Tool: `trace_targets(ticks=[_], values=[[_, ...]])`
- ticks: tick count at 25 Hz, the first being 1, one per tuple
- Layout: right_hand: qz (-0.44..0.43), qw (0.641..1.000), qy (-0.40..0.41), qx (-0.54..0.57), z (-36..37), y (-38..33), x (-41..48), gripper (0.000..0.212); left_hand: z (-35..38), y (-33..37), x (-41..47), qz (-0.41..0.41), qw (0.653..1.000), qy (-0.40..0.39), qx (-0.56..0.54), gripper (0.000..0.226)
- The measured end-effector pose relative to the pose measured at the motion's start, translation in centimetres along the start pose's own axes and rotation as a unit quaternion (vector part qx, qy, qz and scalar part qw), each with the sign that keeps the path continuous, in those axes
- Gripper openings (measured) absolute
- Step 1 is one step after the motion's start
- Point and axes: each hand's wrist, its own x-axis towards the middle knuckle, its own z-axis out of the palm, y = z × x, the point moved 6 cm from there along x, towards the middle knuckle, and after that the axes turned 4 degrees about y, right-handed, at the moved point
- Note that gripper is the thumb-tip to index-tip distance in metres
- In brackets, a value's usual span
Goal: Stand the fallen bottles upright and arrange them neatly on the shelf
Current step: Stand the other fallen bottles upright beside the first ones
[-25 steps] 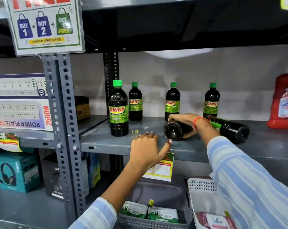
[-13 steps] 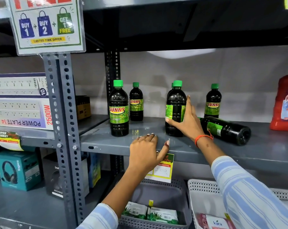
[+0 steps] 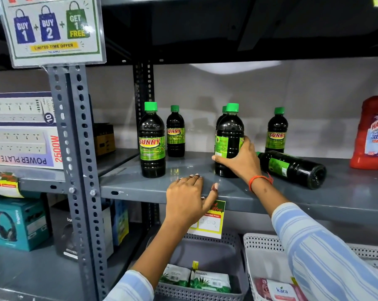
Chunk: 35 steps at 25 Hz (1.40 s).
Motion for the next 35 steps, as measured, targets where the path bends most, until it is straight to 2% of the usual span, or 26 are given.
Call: trace_targets(ticks=[5,7,9,11,15,17,18,20,25,28,31,33,35], values=[[0.06,0.987,-0.076,0.129,0.6,1.0,0.4,0.088,-0.1,0.0,0.2,-0.004,1.0,0.0,-0.001,0.056],[0.063,0.987,-0.093,0.113,0.8,0.7,0.1,0.082,-0.1,0.0,0.2,-0.004,1.0,0.004,-0.003,0.055],[0.05,0.994,-0.09,0.037,0.9,0.7,-0.3,0.089,0.0,-0.1,0.1,-0.006,1.0,-0.001,-0.004,0.055],[0.044,0.996,-0.077,0.014,0.7,0.6,-0.5,0.091,0.0,0.0,0.1,-0.007,1.0,-0.008,-0.005,0.055],[0.049,0.984,-0.107,0.134,0.8,0.2,-0.7,0.063,0.0,0.1,0.1,-0.002,1.0,-0.012,-0.005,0.057],[0.03,0.982,-0.118,0.142,0.8,-0.2,-0.9,0.044,0.0,0.1,0.0,-0.002,1.0,-0.016,-0.004,0.057],[0.017,0.984,-0.119,0.135,0.8,-0.3,-1.0,0.042,0.0,0.1,0.0,-0.001,1.0,-0.019,-0.005,0.057],[0.016,0.984,-0.119,0.136,0.7,-0.1,-0.9,0.048,0.1,0.1,0.0,0.0,1.0,-0.018,-0.003,0.056],[0.022,0.961,-0.174,0.213,0.7,-0.4,-1.8,0.037,0.5,-0.2,-0.2,-0.02,1.0,0.005,-0.017,0.054],[0.01,0.954,-0.199,0.225,0.6,-1.1,-2.6,0.048,0.4,0.1,-0.1,-0.029,0.999,0.02,-0.009,0.063],[0.03,0.938,-0.229,0.258,-0.1,-0.5,-3.1,0.052,0.0,2.7,0.0,-0.01,0.999,0.026,-0.02,0.063],[0.012,0.963,-0.157,0.219,-2.7,0.5,-2.2,0.051,0.3,5.3,0.2,0.013,0.999,0.016,-0.031,0.06],[-0.059,0.997,-0.038,0.016,-6.7,1.9,-0.5,0.054,1.1,7.8,0.7,0.028,0.999,-0.006,-0.046,0.059]])
